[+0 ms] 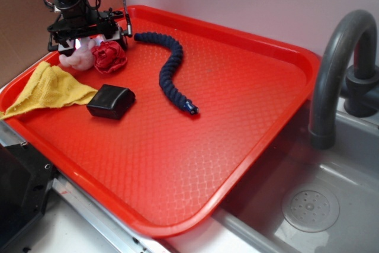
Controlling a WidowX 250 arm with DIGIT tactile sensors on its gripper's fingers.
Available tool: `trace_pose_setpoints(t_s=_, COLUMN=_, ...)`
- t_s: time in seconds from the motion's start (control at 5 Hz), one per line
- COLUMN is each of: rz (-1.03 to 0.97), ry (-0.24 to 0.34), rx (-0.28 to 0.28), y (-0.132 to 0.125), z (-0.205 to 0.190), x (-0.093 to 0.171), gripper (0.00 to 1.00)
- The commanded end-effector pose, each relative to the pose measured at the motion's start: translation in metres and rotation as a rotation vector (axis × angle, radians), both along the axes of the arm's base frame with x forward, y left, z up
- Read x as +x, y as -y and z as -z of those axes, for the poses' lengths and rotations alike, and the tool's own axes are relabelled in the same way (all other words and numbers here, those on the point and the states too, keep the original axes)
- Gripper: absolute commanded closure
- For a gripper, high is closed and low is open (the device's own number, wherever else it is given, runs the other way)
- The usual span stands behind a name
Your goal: Grab the pink bunny.
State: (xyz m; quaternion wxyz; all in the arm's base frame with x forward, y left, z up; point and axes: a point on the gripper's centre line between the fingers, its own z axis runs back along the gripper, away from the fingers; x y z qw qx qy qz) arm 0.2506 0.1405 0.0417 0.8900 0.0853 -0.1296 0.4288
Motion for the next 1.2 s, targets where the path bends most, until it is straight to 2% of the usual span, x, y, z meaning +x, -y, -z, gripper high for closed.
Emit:
trace_pose_setpoints(t_s=0.0, rz=-0.003, ry=0.016, rx=0.011, y=-0.008, z=-0.01, x=-0.013, gripper=1.0)
trace_pose_setpoints(t_s=0.2, rz=-0.031, ry=0.036, rx=0.025, y=-0.012, z=-0.02, x=-0.015, gripper=1.0)
trace_pose_setpoints(t_s=0.4, rz=-0.049, ry=0.055, rx=0.056, y=-0.017, z=-0.061, x=-0.009, gripper=1.0)
trace_pose_setpoints(t_s=0.6, rz=0.121, ry=0.061, rx=0.004, y=-0.014, z=-0.11, x=-0.003, gripper=1.0)
trace_pose_setpoints(t_s=0.8, rz=0.359, ry=0.152, rx=-0.069, y=0.027, z=-0.159, x=0.001, gripper=1.0)
trace_pose_setpoints(t_s=1.0, rz=0.438, ry=0.199, rx=-0.058, y=0.069, z=-0.194, x=-0.008, gripper=1.0)
